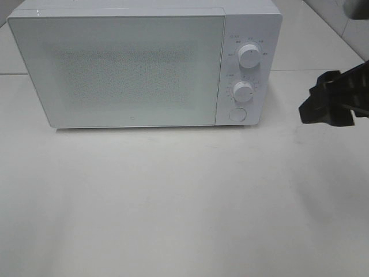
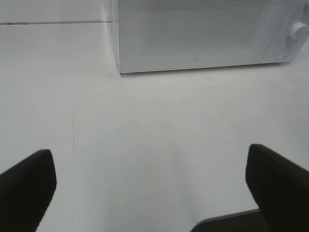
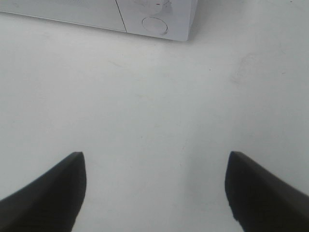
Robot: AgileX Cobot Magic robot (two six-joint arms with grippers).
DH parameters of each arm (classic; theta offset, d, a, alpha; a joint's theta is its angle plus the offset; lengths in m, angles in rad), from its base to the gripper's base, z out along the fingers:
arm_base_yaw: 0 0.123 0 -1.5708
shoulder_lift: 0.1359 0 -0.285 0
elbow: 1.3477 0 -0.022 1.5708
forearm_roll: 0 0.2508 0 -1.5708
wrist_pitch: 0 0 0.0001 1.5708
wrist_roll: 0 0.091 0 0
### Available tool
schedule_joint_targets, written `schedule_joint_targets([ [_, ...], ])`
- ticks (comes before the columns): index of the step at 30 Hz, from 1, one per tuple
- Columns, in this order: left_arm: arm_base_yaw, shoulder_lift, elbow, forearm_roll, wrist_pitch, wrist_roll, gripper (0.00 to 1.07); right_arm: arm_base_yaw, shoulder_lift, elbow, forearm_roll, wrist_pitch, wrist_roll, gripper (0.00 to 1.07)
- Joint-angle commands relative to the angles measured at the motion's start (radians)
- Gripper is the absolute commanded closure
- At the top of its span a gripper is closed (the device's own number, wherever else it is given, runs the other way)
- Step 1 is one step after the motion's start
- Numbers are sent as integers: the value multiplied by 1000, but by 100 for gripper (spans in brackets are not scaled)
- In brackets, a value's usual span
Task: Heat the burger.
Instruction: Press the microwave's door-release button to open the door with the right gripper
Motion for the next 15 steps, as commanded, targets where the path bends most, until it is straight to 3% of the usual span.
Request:
schedule_joint_targets([
  [1, 2, -16, 1, -8, -9, -4, 6, -6, -117, -6, -3, 111, -11, 31],
  [6, 2, -16, 1, -8, -9, -4, 6, -6, -263, 0, 13, 211, -65, 31],
  [10, 2, -16, 1, -8, -9, -4, 6, -6, -427, 61, 15, 242, -84, 31],
  [13, 2, -16, 1, -8, -9, -4, 6, -6, -461, 77, 15, 251, -84, 31],
  [15, 2, -16, 1, -8, -9, -4, 6, -43, -577, 124, 41, 286, -79, 31],
])
